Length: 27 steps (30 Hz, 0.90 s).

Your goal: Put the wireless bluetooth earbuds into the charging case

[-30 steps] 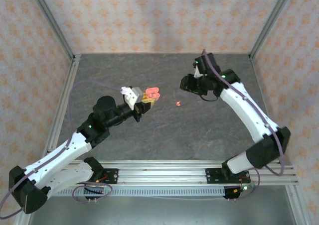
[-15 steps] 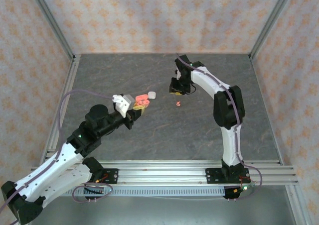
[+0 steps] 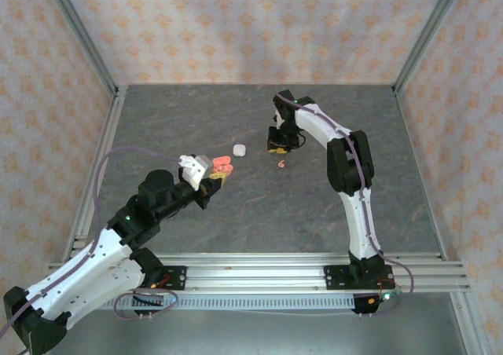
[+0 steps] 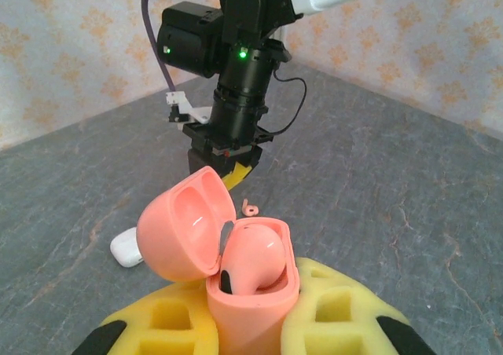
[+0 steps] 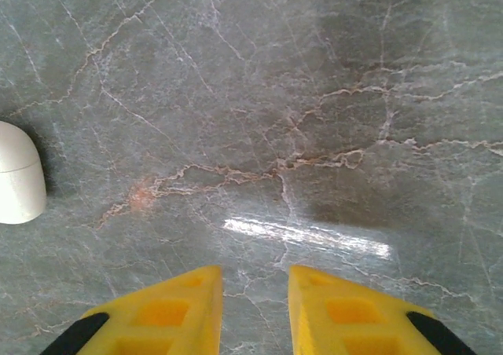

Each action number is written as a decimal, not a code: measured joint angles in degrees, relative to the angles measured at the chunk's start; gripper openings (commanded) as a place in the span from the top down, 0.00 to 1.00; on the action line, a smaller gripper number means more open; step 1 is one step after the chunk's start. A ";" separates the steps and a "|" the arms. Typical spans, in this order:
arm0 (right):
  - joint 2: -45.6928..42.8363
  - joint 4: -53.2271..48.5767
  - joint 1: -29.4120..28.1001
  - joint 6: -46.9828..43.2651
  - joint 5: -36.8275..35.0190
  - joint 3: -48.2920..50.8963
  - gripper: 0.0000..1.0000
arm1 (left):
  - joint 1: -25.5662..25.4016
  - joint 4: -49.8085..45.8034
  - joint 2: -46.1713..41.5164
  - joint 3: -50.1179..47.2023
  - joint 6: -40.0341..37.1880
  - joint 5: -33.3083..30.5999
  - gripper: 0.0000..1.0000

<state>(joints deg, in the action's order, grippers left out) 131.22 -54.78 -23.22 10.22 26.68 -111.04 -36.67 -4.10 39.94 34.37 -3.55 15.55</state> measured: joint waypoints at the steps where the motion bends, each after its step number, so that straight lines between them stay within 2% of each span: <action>1: 0.00 -0.02 0.04 -0.04 -0.11 0.31 0.71 | 0.00 0.00 0.37 0.00 0.00 0.00 1.00; 13: -3.30 2.67 0.31 -1.11 -1.05 9.81 0.72 | 0.00 0.07 1.84 0.00 0.02 0.02 1.00; 21: -9.94 2.95 0.28 -1.14 -1.16 19.78 0.71 | 0.00 0.87 2.47 0.00 0.09 0.02 1.00; 27: -14.75 3.87 0.31 0.68 -1.11 23.08 0.71 | 0.00 1.55 4.02 0.02 0.46 0.11 1.00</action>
<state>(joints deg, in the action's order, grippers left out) 116.46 -50.92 -22.92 10.90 25.56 -87.96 -36.67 -2.55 43.97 34.39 -3.09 15.66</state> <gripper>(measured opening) 0.291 0.156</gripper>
